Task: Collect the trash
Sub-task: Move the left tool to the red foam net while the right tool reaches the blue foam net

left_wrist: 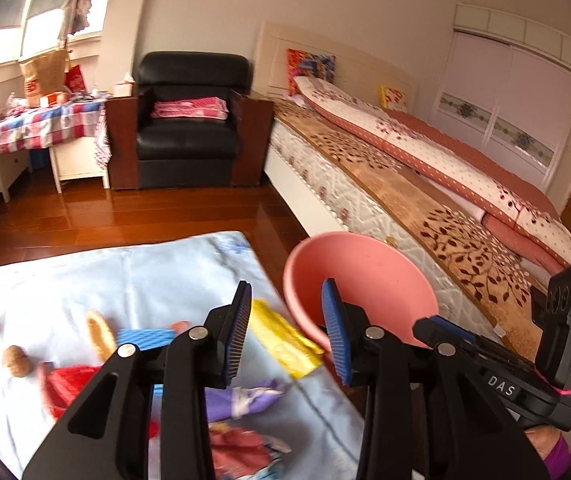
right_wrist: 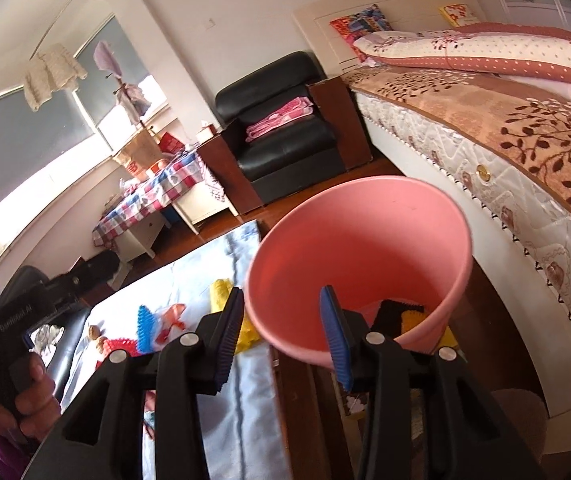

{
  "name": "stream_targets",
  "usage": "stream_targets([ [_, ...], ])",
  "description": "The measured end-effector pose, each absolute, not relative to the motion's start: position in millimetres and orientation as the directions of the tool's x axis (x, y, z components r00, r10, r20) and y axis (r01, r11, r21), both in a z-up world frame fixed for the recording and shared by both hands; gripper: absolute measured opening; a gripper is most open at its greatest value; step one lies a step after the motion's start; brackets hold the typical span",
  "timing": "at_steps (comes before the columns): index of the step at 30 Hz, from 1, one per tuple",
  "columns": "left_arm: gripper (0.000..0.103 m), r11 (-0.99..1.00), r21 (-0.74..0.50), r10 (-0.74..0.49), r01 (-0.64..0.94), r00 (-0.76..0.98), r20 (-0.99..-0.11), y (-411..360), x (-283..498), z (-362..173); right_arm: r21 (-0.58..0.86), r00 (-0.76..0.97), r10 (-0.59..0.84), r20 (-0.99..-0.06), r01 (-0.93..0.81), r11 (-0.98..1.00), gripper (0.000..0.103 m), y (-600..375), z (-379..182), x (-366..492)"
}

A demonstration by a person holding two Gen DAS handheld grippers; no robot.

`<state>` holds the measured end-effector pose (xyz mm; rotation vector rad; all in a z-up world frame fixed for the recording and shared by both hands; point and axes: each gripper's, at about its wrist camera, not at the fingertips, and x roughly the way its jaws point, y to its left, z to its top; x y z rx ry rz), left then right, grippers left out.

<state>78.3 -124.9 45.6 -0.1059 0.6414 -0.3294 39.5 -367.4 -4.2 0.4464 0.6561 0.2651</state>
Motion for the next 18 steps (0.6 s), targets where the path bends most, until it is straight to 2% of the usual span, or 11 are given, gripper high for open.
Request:
stream_targets([
  [18,0.037,0.980,-0.196,-0.144,0.031,0.790,-0.596,-4,35,36,0.420,0.695,0.449,-0.561,-0.229,0.878,0.039,-304,-2,21],
])
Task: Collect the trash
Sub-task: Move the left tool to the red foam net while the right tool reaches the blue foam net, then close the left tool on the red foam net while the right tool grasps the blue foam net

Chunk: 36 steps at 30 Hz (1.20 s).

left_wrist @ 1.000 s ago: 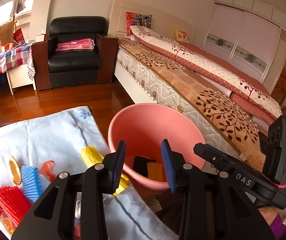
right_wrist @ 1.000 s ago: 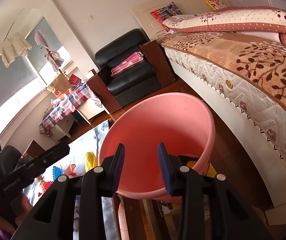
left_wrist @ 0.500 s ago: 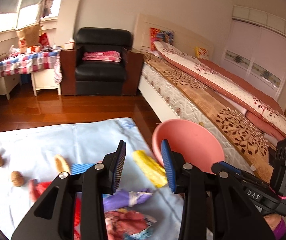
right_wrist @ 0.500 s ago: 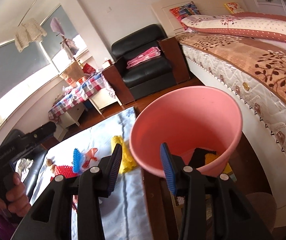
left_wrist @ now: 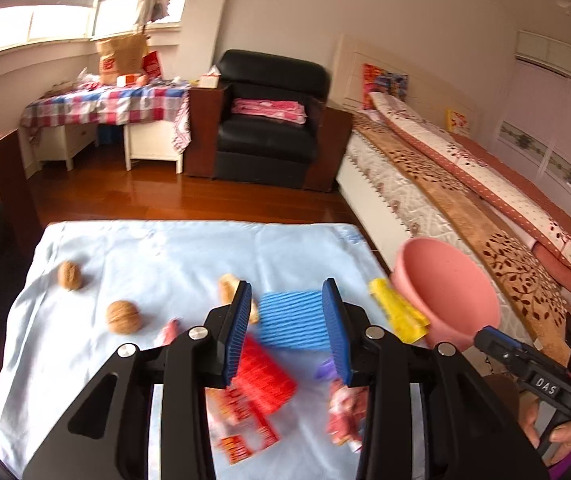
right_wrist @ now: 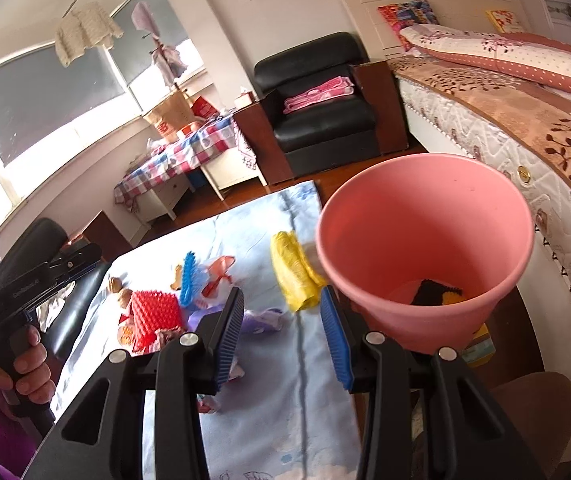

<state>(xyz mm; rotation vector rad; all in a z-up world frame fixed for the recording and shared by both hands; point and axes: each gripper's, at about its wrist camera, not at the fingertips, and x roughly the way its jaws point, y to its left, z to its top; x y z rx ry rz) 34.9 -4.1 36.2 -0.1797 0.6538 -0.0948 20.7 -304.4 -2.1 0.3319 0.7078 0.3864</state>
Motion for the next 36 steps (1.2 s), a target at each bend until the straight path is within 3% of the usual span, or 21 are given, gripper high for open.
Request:
stream_targets([
  [8,0.037,0.978,-0.207,-0.119,-0.024,0.752,-0.648,24,21,16,0.407,0.667,0.470,-0.578,-0.264,0.874,0.042,-285,-6,18],
  [21,0.037,0.987,-0.153,-0.087,-0.042,0.661,-0.745,2,44,-25,0.388,0.633,0.503,-0.588,-0.325,0.863,0.051,-265,-8,15],
  [32,0.036,0.987,-0.155,-0.087,-0.048,0.651,-0.754,3,49,-40,0.380,0.608,0.512,-0.607,-0.344,0.859,0.051,-253,-13,17],
  [36,0.020,0.988,-0.153,-0.098,-0.028,0.655,-0.749,4,47,-41,0.377,0.600,0.515,-0.613,-0.351,0.857,0.051,-248,-14,18],
])
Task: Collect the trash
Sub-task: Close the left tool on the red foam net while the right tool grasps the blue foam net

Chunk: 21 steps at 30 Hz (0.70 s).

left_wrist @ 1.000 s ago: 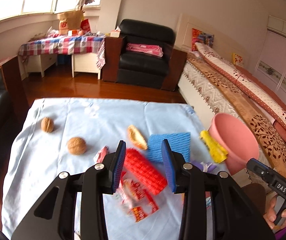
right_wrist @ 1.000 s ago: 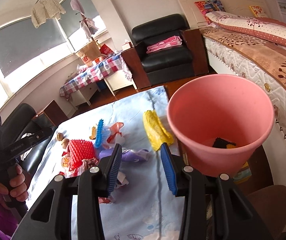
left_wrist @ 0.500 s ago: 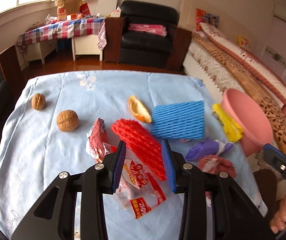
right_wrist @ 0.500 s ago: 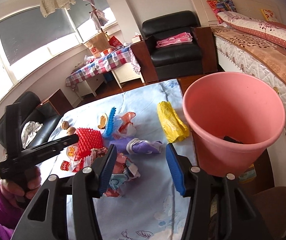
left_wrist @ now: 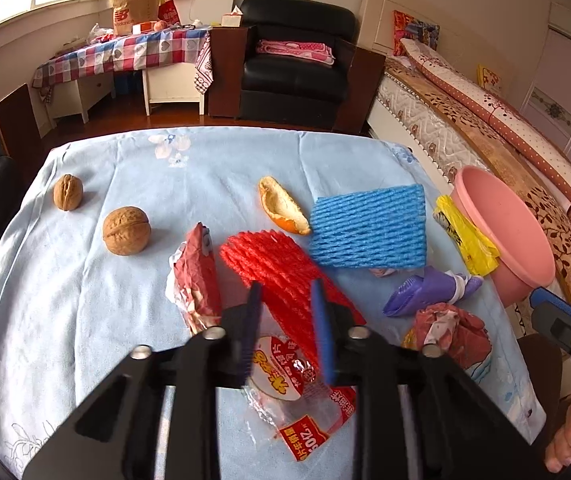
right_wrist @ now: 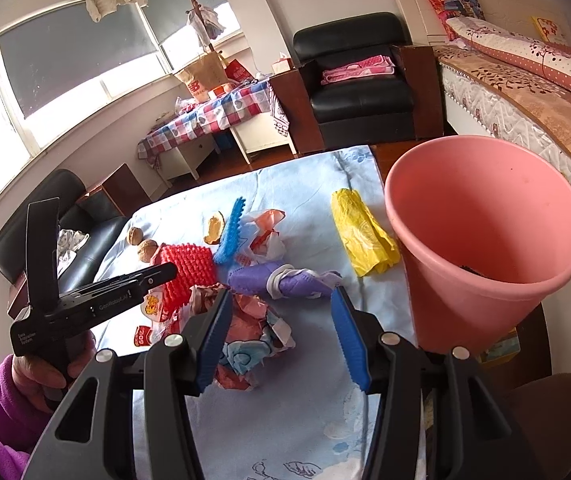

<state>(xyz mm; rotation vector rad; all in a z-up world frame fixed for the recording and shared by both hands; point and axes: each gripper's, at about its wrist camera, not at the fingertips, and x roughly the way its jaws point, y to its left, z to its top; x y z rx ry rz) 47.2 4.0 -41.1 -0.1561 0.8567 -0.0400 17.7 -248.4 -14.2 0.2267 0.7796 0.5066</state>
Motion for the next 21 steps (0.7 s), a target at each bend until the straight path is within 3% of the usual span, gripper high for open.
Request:
stream_targets([
  [6,0.000,0.986,-0.167,-0.127,0.006,0.673,-0.728,4,42,-37,0.365,0.595,0.512,-0.619,-0.359,0.859,0.051,-241,-14,19],
  [21,0.000,0.971,-0.239,-0.178,0.009,0.696,-0.696,20,32,-28,0.373,0.560,0.562,-0.608,-0.423,0.825,0.051,-198,-2,58],
])
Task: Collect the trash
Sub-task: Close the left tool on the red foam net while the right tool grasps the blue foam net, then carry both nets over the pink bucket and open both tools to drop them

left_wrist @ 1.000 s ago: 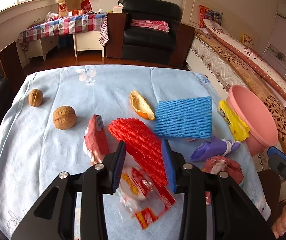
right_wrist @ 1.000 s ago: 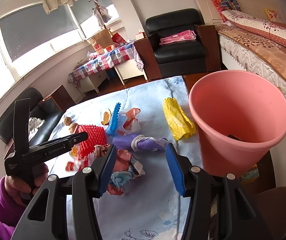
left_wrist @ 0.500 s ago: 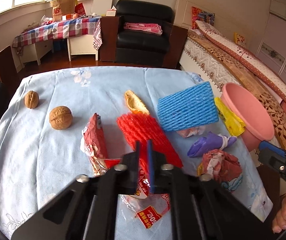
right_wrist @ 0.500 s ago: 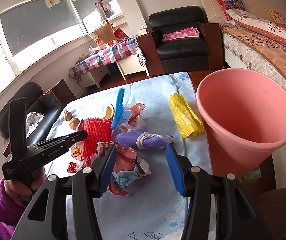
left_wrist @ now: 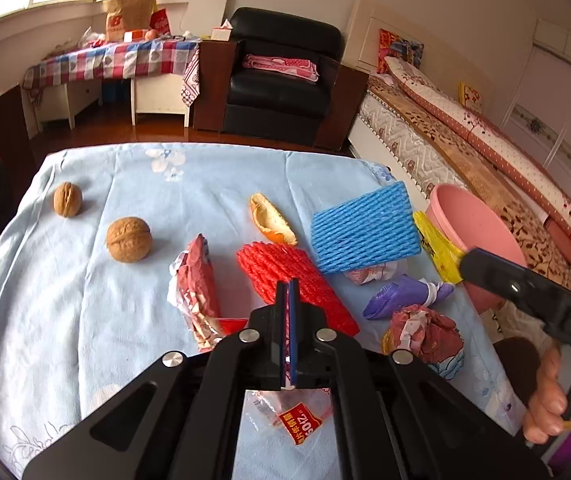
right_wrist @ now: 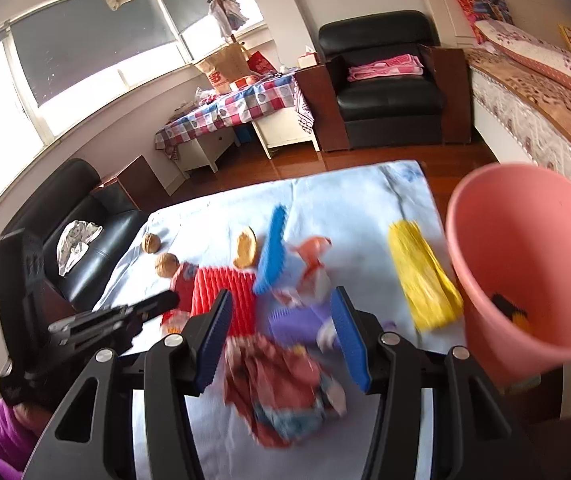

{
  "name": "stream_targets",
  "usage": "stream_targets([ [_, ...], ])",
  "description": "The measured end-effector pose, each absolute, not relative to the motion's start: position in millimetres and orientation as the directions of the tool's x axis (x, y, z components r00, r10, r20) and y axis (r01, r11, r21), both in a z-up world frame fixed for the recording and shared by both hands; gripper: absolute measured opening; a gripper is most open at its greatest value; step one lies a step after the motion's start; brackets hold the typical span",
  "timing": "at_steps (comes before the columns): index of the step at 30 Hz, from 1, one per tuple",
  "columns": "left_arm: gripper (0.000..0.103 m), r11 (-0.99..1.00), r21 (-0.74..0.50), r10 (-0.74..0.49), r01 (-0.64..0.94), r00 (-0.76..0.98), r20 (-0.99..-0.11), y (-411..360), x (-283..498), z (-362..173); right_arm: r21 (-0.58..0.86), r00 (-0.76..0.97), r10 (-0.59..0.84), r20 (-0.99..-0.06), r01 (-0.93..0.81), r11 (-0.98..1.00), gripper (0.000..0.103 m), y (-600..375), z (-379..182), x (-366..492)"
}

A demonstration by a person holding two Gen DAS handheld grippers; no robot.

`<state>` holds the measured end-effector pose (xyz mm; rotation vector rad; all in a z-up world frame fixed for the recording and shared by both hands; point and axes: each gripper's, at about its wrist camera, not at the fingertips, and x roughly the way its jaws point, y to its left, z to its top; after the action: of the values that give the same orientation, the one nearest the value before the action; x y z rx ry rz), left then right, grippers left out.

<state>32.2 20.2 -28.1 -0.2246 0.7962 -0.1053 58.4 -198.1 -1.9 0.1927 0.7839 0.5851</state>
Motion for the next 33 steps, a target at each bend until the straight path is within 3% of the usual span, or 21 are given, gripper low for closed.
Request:
stream_targets([
  [2,0.002,0.968,-0.252,-0.189,0.008,0.686,-0.703,23,34,-30,0.353,0.559,0.557,-0.614,-0.436,0.828,0.051,-187,0,70],
  [4,0.019,0.968,-0.250,-0.187,0.004,0.676,-0.713,23,37,-32,0.330,0.560,0.544,-0.625,-0.442,0.834,0.051,-176,0,79],
  [5,0.037,0.968,-0.252,-0.188,0.002,0.672,-0.717,23,38,-33,0.323,0.556,0.541,-0.632,-0.445,0.835,0.051,-172,-1,83],
  [6,0.047,0.966,-0.258,-0.190,-0.003,0.669,-0.719,24,40,-34,0.316,0.551,0.535,-0.640,-0.446,0.837,0.051,-166,-2,89],
  [7,0.048,0.964,-0.267,-0.193,-0.009,0.670,-0.717,25,41,-35,0.309,0.548,0.529,-0.648,-0.445,0.840,0.051,-162,-4,94],
  [13,0.048,0.962,-0.272,-0.202,-0.011,0.640,-0.742,26,56,-44,0.311,0.523,0.523,-0.673,-0.441,0.842,0.049,-148,-13,112],
  [18,0.048,0.960,-0.280,-0.209,-0.013,0.633,-0.745,27,67,-49,0.327,0.512,0.533,-0.673,-0.440,0.836,0.007,-146,-18,116],
  [21,0.046,0.960,-0.281,-0.210,-0.012,0.634,-0.745,28,67,-51,0.342,0.510,0.547,-0.664,-0.443,0.829,0.007,-149,-19,113],
  [23,0.034,0.961,-0.278,-0.210,-0.006,0.640,-0.739,28,66,-49,0.348,0.514,0.556,-0.653,-0.448,0.823,0.007,-151,-18,109],
  [29,0.016,0.960,-0.281,-0.225,0.019,0.652,-0.724,24,60,-44,0.381,0.520,0.581,-0.626,-0.446,0.810,0.007,-159,-9,95],
  [33,0.013,0.958,-0.284,-0.224,0.023,0.676,-0.702,24,53,-34,0.383,0.546,0.585,-0.600,-0.446,0.809,0.007,-169,3,83],
])
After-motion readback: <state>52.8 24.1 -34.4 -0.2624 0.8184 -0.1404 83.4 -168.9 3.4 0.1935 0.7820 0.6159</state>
